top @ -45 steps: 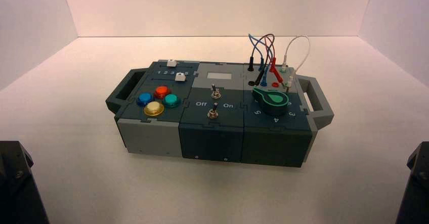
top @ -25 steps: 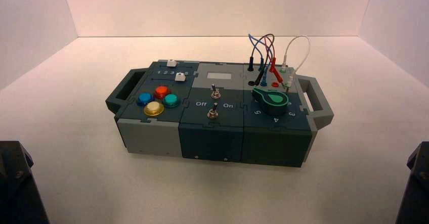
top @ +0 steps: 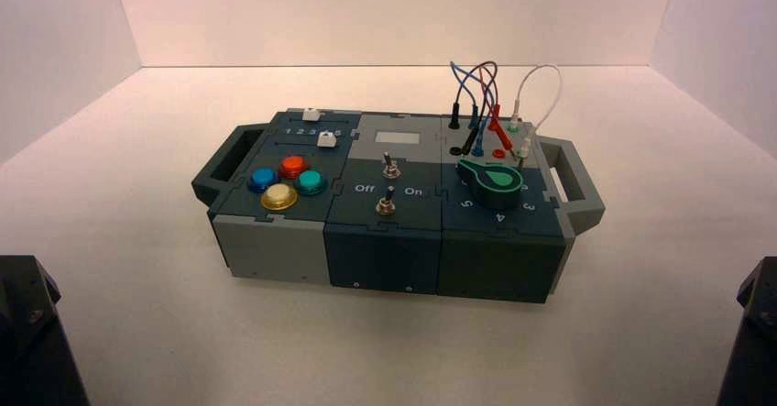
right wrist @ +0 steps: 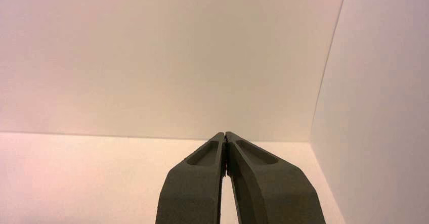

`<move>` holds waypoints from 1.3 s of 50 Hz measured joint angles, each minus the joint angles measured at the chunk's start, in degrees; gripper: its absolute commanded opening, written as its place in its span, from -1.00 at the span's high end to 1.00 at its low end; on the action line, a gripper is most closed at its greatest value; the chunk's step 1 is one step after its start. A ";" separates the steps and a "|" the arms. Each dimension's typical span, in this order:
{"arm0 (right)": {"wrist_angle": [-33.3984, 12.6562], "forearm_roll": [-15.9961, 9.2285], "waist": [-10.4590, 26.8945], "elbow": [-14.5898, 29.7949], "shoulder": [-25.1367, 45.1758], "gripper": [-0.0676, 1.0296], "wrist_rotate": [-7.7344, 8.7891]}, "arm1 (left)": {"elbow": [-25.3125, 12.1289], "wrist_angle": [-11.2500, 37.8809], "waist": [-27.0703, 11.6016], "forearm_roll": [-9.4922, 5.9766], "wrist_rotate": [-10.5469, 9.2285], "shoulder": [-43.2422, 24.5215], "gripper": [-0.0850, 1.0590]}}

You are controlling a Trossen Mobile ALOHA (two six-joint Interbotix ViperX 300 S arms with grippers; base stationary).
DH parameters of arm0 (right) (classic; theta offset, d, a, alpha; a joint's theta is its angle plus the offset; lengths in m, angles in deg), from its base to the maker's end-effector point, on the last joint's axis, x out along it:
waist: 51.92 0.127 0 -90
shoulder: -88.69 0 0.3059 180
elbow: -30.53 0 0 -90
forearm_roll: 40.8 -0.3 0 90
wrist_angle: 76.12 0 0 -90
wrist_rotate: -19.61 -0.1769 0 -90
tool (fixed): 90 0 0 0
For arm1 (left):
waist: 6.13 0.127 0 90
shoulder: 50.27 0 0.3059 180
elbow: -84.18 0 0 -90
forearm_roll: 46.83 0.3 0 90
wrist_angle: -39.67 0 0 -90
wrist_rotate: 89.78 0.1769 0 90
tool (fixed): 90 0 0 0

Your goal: Flip the top switch on with the left gripper.

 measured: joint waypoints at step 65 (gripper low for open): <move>-34.10 -13.54 13.80 8.44 27.86 0.92 -0.53 | -9.23 33.40 -12.57 -4.31 -5.45 -8.61 0.91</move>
